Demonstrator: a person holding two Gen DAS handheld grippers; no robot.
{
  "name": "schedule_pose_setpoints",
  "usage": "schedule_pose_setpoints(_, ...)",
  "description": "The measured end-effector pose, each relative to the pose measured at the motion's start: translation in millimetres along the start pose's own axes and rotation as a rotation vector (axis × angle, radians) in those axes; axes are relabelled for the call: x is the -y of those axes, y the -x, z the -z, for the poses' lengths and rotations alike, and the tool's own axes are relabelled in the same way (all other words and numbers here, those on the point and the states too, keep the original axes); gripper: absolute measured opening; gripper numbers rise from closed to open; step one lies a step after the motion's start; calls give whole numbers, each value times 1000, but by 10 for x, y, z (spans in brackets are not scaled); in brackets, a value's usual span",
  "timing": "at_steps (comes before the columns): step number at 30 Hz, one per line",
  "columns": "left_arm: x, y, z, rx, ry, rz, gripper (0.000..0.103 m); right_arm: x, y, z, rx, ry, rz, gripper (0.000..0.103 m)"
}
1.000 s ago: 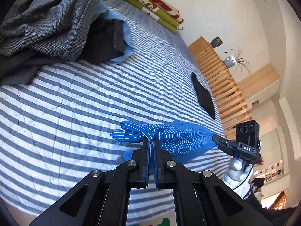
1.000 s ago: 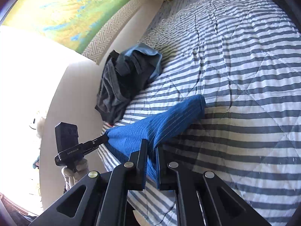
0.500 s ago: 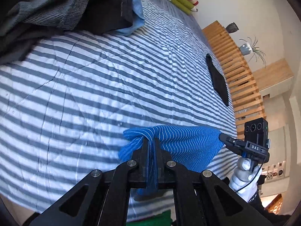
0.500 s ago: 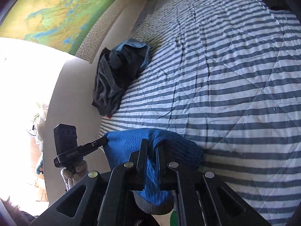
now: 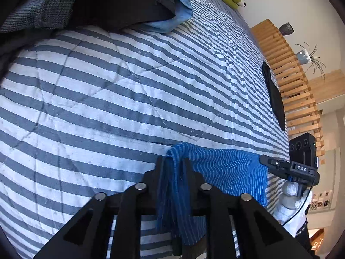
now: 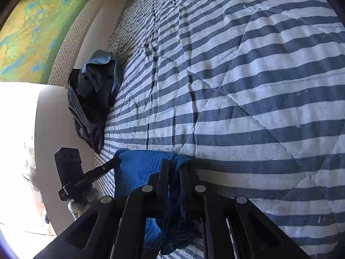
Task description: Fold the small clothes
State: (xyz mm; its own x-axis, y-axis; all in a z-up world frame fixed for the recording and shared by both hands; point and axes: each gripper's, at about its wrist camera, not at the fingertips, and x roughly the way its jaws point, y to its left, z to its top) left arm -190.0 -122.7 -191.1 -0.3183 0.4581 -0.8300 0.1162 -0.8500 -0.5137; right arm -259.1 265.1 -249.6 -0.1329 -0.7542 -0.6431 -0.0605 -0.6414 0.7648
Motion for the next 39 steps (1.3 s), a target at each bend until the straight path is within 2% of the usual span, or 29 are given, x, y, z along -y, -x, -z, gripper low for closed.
schedule_pose_setpoints(1, -1, 68, 14, 20, -11, -22, 30, -20, 46, 21, 1, 7, 3, 10)
schedule_pose_setpoints(4, 7, 310, 106, 71, -23, -41, 30, -138, 306, 156, 59, 69, 70, 16)
schedule_pose_setpoints(6, 72, 439, 210, 100, -46, -10, 29, -255, 499, 317, 109, 115, 98, 16)
schedule_pose_setpoints(9, 294, 447, 370, 91, -124, 27, 28, -456, 628, 594, 131, 198, 91, 16)
schedule_pose_setpoints(11, 426, 355, 437, 74, -169, 38, 28, -580, 594, 748, 147, 252, 97, 16)
schedule_pose_setpoints(14, 445, 159, 492, 41, -158, 19, 28, -714, 405, 882, 140, 313, 117, 16)
schedule_pose_setpoints(16, 392, 45, 508, 29, -154, -25, 28, -701, 244, 937, 111, 316, 127, 16)
schedule_pose_setpoints(18, 330, -73, 516, 12, -164, -71, 25, -640, 112, 989, 98, 332, 197, 16)
schedule_pose_setpoints(19, 294, -100, 514, 14, -160, -68, 22, -589, 63, 1018, 91, 342, 237, 16)
schedule_pose_setpoints(21, 276, -78, 511, 20, -160, -68, 20, -518, -17, 1063, 78, 358, 301, 16)
schedule_pose_setpoints(24, 289, 57, 535, 59, -160, -85, 21, -525, 6, 1102, 78, 380, 321, 15)
schedule_pose_setpoints(25, 286, 112, 549, 71, -160, -97, 24, -549, 50, 1109, 86, 385, 320, 16)
schedule_pose_setpoints(26, 282, 162, 559, 83, -159, -106, 36, -569, 105, 1117, 99, 388, 320, 23)
schedule_pose_setpoints(27, 266, 202, 559, 89, -154, -117, 44, -587, 157, 1120, 120, 391, 334, 39)
schedule_pose_setpoints(28, 254, 218, 558, 94, -149, -127, 57, -598, 204, 1117, 147, 393, 358, 49)
schedule_pose_setpoints(29, 244, 219, 558, 92, -147, -133, 62, -608, 231, 1100, 169, 390, 374, 62)
schedule_pose_setpoints(36, 271, -5, 617, 21, -164, -143, 61, -454, 54, 960, 98, 303, 325, 64)
schedule_pose_setpoints(39, 300, -36, 641, 29, -180, -157, 53, -419, -36, 965, 81, 282, 307, 64)
